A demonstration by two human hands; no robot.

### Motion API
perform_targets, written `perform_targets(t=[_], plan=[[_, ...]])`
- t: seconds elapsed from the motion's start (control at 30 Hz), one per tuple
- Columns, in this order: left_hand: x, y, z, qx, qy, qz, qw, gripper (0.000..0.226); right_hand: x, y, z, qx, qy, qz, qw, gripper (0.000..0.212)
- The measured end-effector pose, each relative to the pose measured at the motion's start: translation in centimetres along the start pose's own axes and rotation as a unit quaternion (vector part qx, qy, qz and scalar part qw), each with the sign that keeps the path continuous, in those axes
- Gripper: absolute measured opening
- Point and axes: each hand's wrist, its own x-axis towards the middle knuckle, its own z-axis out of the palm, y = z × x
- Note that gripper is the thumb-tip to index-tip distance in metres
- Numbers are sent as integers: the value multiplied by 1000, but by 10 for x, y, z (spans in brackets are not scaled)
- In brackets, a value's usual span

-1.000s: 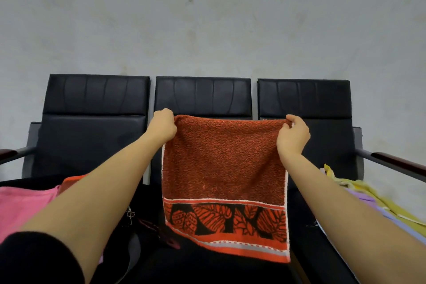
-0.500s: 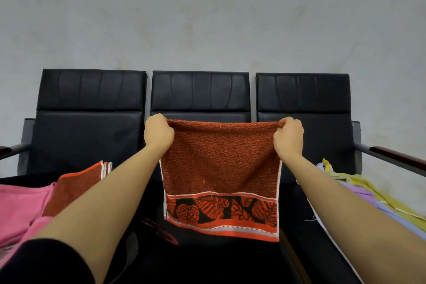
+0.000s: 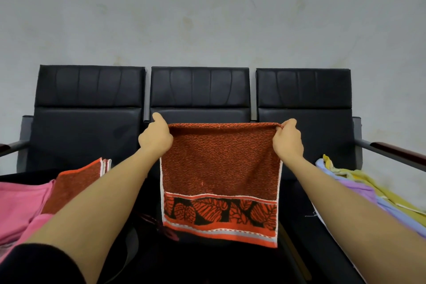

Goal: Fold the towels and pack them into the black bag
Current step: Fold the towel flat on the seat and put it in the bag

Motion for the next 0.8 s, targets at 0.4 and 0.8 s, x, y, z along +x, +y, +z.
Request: perform_targets(t=[0.4,0.8], plan=[[-4,-16,48,-366,-181,-150,901,63,4,33,43,81,-109,66,988,28],[31,-29,101,-450,-217,-204,842,50,27,33,100,351,-183,241,886,21]])
